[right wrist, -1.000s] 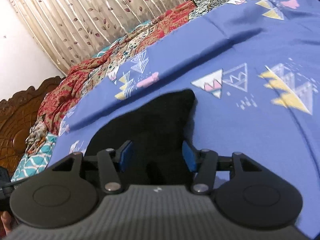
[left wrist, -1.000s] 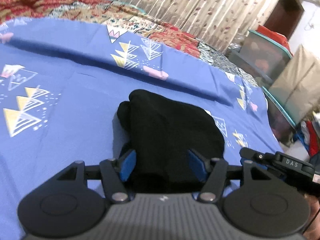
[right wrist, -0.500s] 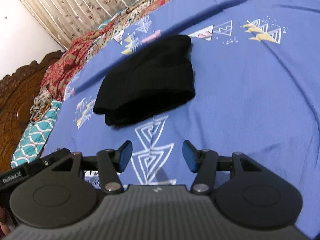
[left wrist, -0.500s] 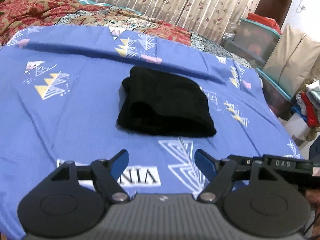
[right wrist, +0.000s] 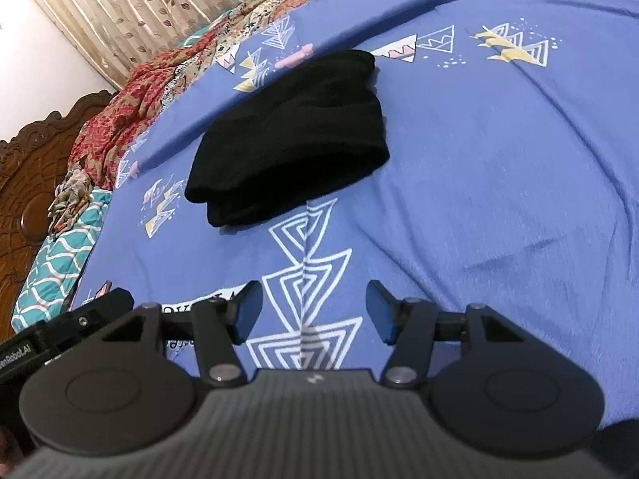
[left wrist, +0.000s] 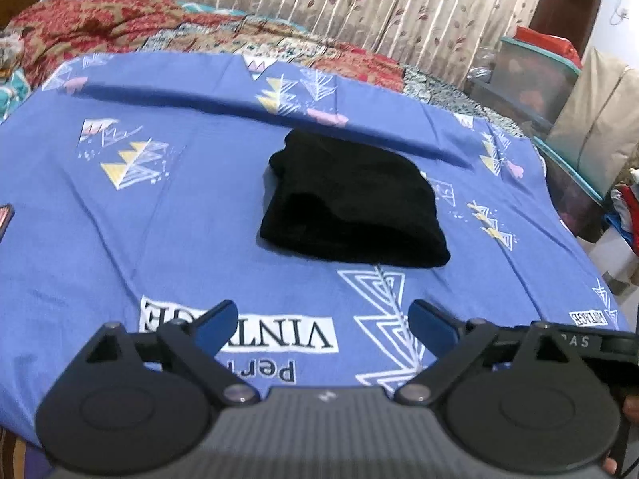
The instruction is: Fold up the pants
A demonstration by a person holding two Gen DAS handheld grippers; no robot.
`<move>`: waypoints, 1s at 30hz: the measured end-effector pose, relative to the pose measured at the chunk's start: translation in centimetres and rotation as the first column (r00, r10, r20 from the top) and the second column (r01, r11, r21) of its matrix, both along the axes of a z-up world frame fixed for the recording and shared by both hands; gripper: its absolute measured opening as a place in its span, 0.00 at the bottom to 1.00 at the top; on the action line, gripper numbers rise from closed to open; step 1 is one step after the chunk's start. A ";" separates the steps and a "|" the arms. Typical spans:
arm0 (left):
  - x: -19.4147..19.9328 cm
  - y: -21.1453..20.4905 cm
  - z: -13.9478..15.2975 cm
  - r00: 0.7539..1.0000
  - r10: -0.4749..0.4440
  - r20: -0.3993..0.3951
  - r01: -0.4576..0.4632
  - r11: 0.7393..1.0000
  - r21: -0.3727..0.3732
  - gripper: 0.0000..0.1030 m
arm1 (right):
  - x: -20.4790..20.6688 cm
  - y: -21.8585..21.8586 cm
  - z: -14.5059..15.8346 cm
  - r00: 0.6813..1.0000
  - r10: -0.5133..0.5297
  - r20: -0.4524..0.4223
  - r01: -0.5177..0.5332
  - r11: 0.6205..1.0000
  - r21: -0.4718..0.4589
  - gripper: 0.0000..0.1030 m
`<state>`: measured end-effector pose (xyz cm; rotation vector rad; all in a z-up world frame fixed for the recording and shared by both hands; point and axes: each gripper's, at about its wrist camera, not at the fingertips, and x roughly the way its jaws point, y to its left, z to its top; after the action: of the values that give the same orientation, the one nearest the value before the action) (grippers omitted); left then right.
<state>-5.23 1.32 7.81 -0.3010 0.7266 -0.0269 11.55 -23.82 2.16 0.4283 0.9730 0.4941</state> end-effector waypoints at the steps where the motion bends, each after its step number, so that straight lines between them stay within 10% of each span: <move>1: 0.0 0.0 -0.1 1.000 0.002 -0.007 -0.002 1.000 -0.003 0.93 | 0.0 0.1 0.0 1.000 0.000 -0.001 0.000 1.000 -0.001 0.58; 30: 0.4 0.7 -0.3 0.990 0.125 -0.071 -0.117 0.988 0.105 1.00 | -0.7 0.1 -0.1 0.999 -0.018 -0.031 0.018 1.000 -0.006 0.62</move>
<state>-4.82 2.02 7.50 -0.2509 0.7825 0.1372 10.89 -23.75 2.02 0.4400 0.9991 0.4692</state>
